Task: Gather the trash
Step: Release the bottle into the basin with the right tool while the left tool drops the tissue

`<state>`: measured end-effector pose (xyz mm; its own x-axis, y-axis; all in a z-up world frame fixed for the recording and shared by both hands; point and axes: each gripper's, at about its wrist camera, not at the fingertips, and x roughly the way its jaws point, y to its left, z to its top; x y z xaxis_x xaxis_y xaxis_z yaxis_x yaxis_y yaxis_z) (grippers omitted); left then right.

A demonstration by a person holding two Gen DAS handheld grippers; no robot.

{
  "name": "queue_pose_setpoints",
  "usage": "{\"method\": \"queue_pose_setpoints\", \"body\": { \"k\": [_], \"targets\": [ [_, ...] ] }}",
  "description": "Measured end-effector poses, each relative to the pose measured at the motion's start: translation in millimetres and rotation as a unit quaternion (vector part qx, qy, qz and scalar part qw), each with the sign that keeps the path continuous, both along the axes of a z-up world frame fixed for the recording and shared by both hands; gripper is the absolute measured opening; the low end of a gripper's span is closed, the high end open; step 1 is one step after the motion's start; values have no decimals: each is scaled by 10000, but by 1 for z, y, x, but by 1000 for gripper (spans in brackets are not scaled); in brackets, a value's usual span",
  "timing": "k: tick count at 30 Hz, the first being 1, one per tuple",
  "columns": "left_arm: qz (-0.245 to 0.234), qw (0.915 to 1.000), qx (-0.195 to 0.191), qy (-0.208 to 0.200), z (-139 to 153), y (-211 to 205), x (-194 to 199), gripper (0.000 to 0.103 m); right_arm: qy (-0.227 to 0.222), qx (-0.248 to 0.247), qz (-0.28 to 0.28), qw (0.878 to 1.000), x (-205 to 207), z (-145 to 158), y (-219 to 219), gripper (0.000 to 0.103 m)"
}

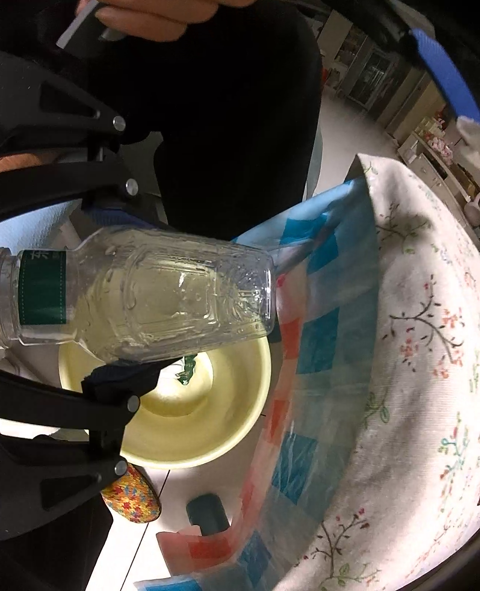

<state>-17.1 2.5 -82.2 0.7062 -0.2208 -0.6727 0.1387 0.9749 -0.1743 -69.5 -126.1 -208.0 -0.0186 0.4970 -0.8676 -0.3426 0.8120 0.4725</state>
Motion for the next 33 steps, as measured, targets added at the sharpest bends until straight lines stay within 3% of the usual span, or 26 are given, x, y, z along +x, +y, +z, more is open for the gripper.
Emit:
{"method": "queue_pose_setpoints", "body": {
  "k": [10,16,25,33],
  "targets": [
    [-69,10000,-1,16,-1,-2,-3,20,-31,18,-265,9996,1,8,-9,69],
    [-214,9998,-11,60,-4,-3,-6,20,-504,136,-861,9949,0,35,-36,74],
    [-656,9974,147,271,-16,-16,-23,20,-1337,373,-1843,9730,0,71,-78,77],
    [-1063,9912,308,729,-37,-33,-44,20,-1640,476,-2515,9527,6,80,-105,82]
  ]
}}
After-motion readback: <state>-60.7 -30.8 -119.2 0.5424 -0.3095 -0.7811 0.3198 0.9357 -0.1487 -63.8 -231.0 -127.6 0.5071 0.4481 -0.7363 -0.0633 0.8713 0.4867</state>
